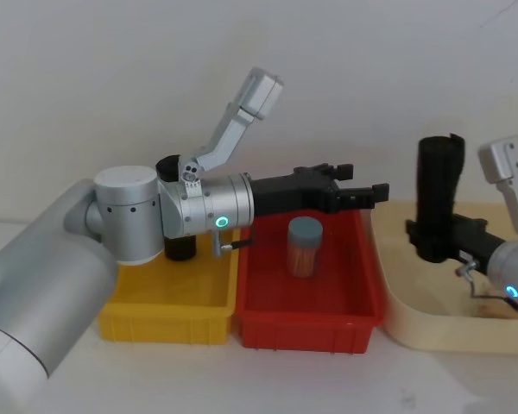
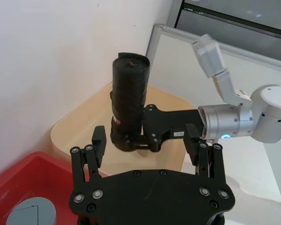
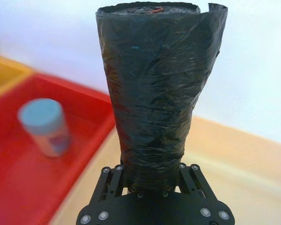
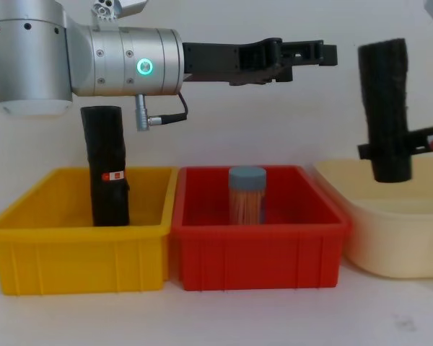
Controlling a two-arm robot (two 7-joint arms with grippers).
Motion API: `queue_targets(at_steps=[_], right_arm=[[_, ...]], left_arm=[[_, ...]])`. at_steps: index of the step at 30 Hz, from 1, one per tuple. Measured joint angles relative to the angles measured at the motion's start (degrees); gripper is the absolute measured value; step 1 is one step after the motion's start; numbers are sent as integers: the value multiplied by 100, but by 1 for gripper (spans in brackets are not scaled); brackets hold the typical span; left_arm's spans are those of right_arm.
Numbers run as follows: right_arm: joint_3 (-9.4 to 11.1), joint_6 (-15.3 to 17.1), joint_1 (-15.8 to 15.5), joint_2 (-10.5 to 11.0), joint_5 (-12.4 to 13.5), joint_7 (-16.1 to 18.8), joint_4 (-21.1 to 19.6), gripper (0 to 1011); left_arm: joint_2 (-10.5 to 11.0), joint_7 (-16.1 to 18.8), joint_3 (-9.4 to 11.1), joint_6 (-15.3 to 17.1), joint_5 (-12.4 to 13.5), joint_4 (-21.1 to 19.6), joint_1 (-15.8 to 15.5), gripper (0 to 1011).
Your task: Pick up the garbage bag with the one hand and transfer it to the other hand.
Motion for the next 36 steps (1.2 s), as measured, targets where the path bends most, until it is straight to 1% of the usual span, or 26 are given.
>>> queue_targets(at_steps=[5, 10, 12, 13, 15, 17, 19, 20, 21, 22, 24, 25, 26, 30, 36], right_arm=[[-31, 127, 98, 47, -199, -227, 222, 466], [-55, 200, 161, 70, -334, -355, 377, 466], [-63, 228, 187, 79, -382, -402, 440, 513], [-65, 236, 195, 83, -396, -416, 456, 552], [-72, 250, 208, 87, -421, -442, 488, 589], [-79, 270, 228, 93, -453, -476, 527, 682], [-83, 285, 240, 98, -480, -500, 558, 717], [-86, 293, 250, 101, -497, -518, 581, 771], [-87, 295, 252, 102, -504, -524, 590, 771], [-88, 299, 256, 103, -511, -530, 600, 809], [-92, 312, 265, 106, -530, -546, 623, 844], [-92, 314, 267, 107, -533, -550, 628, 873], [-93, 318, 267, 107, -540, -558, 631, 928], [-76, 313, 268, 107, -550, -570, 623, 1001], [7, 220, 226, 105, -547, -604, 503, 1000]], left_arm=[[0, 0, 0, 0, 0, 0, 0, 1002], [0, 0, 0, 0, 0, 0, 0, 1002], [0, 0, 0, 0, 0, 0, 0, 1002], [0, 0, 0, 0, 0, 0, 0, 1002], [0, 0, 0, 0, 0, 0, 0, 1002], [0, 0, 0, 0, 0, 0, 0, 1002], [0, 0, 0, 0, 0, 0, 0, 1002], [0, 0, 0, 0, 0, 0, 0, 1002], [0, 0, 0, 0, 0, 0, 0, 1002], [0, 0, 0, 0, 0, 0, 0, 1002], [0, 0, 0, 0, 0, 0, 0, 1002], [0, 0, 0, 0, 0, 0, 0, 1002], [0, 0, 0, 0, 0, 0, 0, 1002], [0, 0, 0, 0, 0, 0, 0, 1002], [0, 0, 0, 0, 0, 0, 0, 1002]])
